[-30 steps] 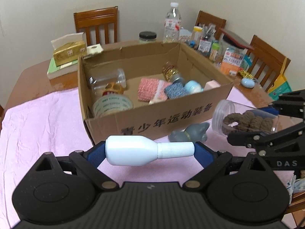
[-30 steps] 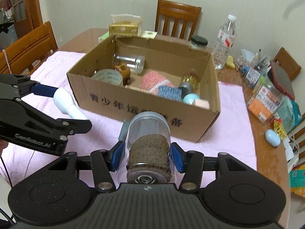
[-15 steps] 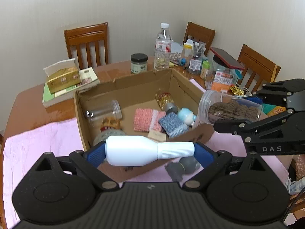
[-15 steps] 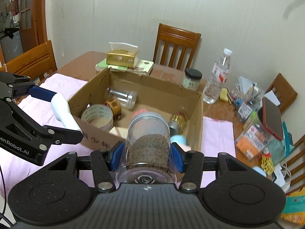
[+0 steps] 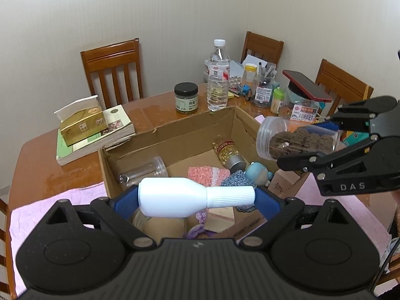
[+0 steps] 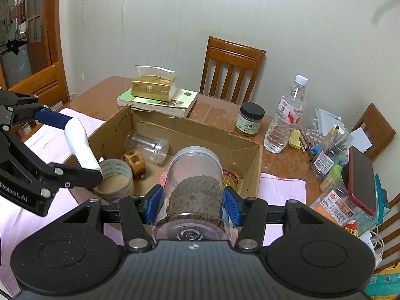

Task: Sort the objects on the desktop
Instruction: 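Lift white bottle and cookie jar and carry both over the cardboard box, then lower white bottle and cookie jar into the cardboard box and open both tools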

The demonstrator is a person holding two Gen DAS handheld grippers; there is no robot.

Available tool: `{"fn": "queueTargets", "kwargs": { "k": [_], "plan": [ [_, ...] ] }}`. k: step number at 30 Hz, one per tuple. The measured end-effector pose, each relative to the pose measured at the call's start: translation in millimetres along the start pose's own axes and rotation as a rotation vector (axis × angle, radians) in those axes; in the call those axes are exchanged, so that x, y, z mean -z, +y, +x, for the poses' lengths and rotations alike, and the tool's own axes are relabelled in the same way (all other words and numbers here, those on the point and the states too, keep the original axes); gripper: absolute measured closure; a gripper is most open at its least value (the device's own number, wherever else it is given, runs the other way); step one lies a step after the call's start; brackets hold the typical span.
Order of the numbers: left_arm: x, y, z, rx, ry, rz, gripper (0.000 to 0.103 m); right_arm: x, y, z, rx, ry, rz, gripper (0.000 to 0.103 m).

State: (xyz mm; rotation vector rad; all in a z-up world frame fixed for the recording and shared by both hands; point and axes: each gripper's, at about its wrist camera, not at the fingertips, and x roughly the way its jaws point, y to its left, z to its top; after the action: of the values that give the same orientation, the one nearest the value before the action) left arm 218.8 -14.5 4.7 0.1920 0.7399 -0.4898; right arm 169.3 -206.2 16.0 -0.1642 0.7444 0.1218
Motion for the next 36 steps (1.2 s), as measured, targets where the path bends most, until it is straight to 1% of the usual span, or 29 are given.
{"fn": "queueTargets", "kwargs": {
  "k": [10, 21, 24, 30, 36],
  "plan": [
    [-16, -1, 26, 0.027, 0.033, 0.026, 0.007, -10, -14, 10, -0.009, 0.0, 0.003, 0.045],
    [-23, -6, 53, 0.024, 0.05, 0.058, 0.007, -13, -27, 12, 0.008, 0.004, 0.008, 0.045],
    [-25, -7, 59, 0.034, 0.055, 0.06, 0.007, -12, -31, 13, 0.015, 0.007, 0.013, 0.045],
    [-22, -6, 69, 0.019, 0.084, 0.038, 0.007, -12, -36, 19, 0.016, 0.021, 0.023, 0.045],
    [-22, -4, 72, 0.02, 0.08, 0.05, 0.006, -15, -38, 26, 0.01, 0.029, 0.024, 0.045]
  ]
}}
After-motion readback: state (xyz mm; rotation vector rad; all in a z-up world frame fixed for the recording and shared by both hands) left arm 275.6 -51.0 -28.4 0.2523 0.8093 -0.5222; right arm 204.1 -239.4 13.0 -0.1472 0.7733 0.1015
